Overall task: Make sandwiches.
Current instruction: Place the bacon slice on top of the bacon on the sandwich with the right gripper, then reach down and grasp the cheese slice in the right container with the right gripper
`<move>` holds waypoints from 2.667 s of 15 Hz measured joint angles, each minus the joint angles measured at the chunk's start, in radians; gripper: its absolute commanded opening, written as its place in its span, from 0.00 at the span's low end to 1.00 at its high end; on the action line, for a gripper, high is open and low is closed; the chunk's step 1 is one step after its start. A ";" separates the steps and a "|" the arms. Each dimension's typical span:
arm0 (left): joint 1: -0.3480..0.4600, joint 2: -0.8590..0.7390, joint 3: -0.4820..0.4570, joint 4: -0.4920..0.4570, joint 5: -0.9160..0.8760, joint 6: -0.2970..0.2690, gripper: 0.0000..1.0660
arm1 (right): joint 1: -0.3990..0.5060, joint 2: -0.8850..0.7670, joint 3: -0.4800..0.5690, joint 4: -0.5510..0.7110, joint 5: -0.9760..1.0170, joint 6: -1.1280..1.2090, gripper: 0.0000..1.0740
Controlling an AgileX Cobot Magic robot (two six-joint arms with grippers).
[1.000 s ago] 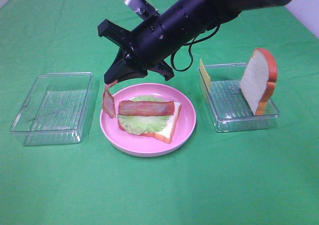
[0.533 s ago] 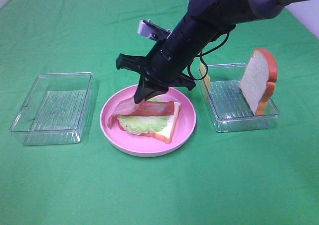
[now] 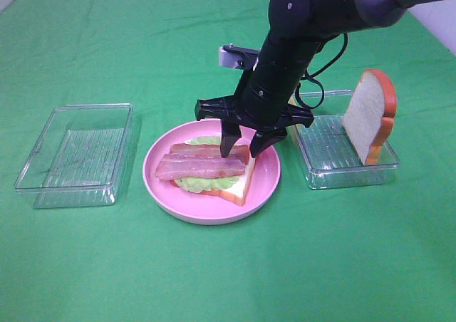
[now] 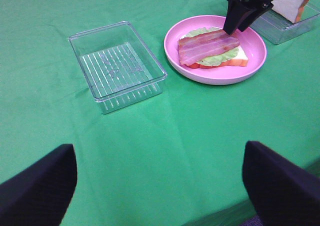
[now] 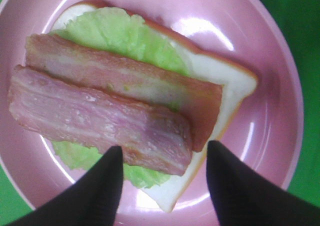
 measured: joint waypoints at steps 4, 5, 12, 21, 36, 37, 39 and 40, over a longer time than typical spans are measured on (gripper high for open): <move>0.000 0.000 0.000 0.000 0.000 0.000 0.80 | 0.000 -0.059 0.000 -0.051 0.054 0.000 0.65; 0.000 0.000 0.000 0.000 0.000 0.000 0.80 | -0.005 -0.092 0.000 -0.063 0.077 0.001 0.65; 0.000 0.000 0.000 0.000 -0.001 0.000 0.80 | -0.182 -0.160 0.000 -0.079 0.119 -0.029 0.63; 0.000 0.000 0.000 0.000 -0.001 0.000 0.80 | -0.198 -0.079 -0.081 -0.104 -0.021 -0.073 0.53; 0.000 0.000 0.000 0.000 -0.001 0.000 0.80 | -0.198 0.082 -0.242 -0.157 0.109 -0.073 0.40; 0.000 0.000 0.000 0.000 -0.001 0.000 0.80 | -0.198 0.082 -0.242 -0.157 0.111 -0.073 0.40; 0.000 0.000 0.000 0.000 -0.001 0.000 0.80 | -0.198 0.082 -0.242 -0.157 0.112 -0.073 0.40; 0.000 0.000 0.000 0.000 -0.001 0.000 0.80 | -0.198 0.084 -0.242 -0.157 0.114 -0.073 0.40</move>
